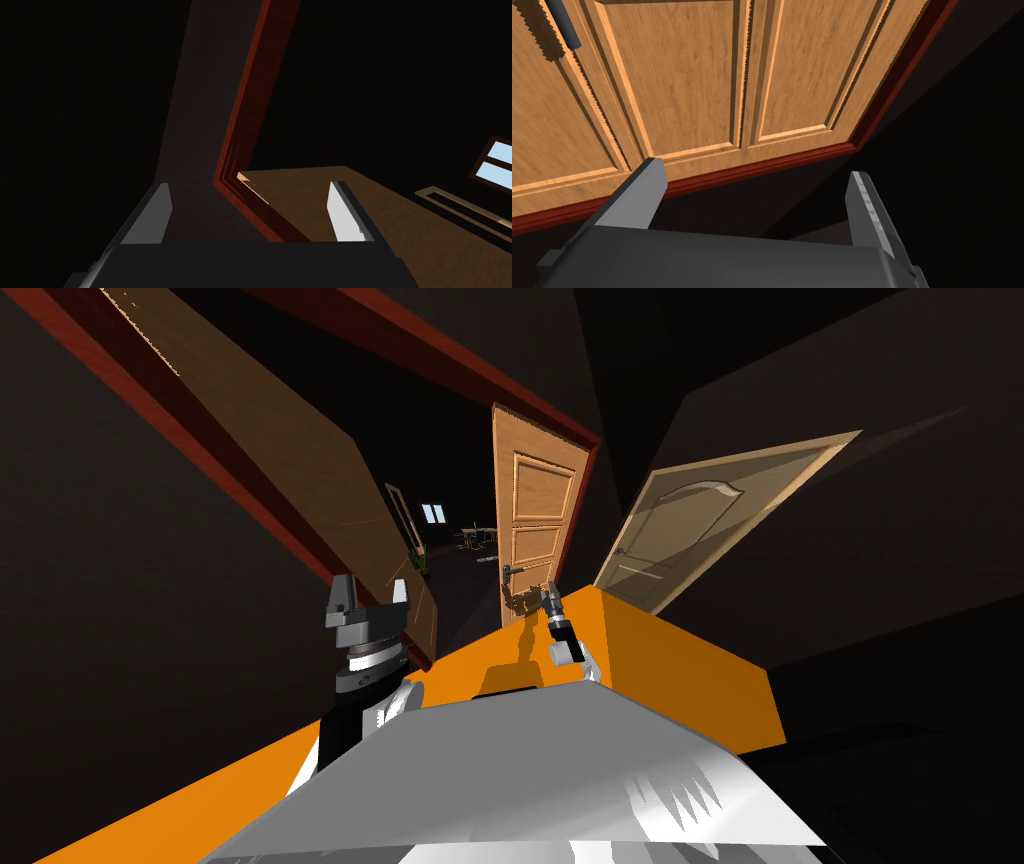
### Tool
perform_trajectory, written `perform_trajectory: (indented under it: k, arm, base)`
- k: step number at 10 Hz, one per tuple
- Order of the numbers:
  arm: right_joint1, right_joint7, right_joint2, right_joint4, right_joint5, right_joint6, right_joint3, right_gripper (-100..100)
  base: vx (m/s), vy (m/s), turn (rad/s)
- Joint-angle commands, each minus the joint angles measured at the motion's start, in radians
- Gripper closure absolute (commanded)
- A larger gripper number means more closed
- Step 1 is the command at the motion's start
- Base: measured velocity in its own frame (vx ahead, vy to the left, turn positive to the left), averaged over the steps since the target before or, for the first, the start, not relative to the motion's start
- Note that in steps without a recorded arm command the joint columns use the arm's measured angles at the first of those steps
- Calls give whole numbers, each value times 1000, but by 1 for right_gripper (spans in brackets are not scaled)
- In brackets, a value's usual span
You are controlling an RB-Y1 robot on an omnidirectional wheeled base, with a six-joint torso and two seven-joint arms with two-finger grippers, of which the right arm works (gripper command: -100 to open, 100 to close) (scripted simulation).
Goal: Push the door open
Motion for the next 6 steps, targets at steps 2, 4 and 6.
perform_trajectory:
  k: [2,4,6]
  arm:
    - [-35,8,5,68,8,10,6,-100]
    - [-59,11,7,113,14,19,10,-100]
    - [-82,15,10,159,19,27,14,-100]
  base:
    - [92,-53,71]
    - [78,-70,69]
    - [76,-77,73]
